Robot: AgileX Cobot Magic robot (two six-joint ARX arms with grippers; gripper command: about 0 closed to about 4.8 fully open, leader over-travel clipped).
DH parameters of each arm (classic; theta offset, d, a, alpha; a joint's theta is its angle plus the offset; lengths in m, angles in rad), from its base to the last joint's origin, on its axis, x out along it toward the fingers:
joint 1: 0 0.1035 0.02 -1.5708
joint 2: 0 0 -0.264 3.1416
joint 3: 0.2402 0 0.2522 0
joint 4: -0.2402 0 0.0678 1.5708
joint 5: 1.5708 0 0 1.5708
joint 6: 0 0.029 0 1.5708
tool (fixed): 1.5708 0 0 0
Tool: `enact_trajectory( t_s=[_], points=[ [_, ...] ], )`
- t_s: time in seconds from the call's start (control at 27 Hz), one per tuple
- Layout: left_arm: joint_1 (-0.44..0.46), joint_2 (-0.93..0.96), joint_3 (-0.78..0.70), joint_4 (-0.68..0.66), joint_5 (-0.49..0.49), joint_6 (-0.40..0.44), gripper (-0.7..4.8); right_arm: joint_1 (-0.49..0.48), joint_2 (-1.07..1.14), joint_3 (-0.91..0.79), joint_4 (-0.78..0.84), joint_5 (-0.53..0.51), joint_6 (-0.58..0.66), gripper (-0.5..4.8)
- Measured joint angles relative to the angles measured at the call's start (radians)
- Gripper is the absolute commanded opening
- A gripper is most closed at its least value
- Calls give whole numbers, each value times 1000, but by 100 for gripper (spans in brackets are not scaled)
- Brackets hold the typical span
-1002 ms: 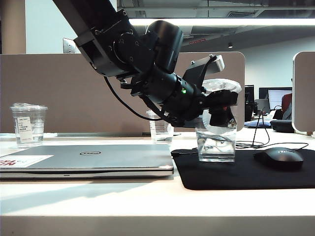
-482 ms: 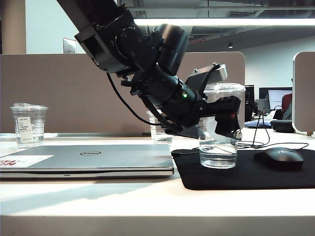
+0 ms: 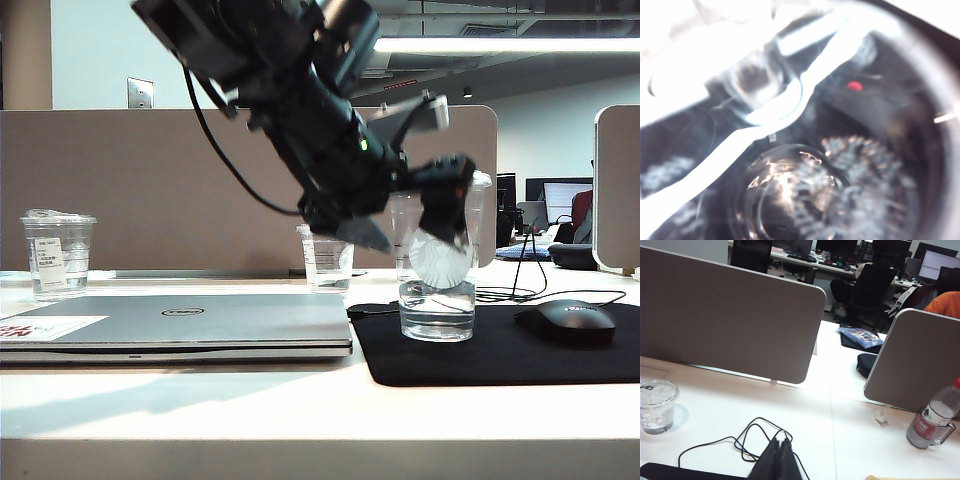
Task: Pick up the coffee cup on the middle and place it on the right side of the laptop.
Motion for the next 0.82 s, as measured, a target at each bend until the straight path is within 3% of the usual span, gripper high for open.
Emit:
enact_trajectory(
  t_s=[0.33,0.48,0.52,0.7,0.74,0.82],
  points=[
    [-12,-141,0,-272,-4,-26,479,0,-19,0,-6,1,0,-5],
    [-21,-245,0,-458,-129,-26,479,1,-32,0,-9,1,18,-5],
    [-20,-270,0,-495,-159,-26,446,1,-39,0,-11,1,27,-5],
    [-8,-417,-1,-647,-268,2,42,6,-66,0,-31,-14,100,-5],
    [-9,-467,0,-670,-283,5,-9,6,-69,0,-38,-34,148,-5],
    [-9,-526,0,-682,-288,5,-6,6,-71,0,-44,-66,211,-5]
  ],
)
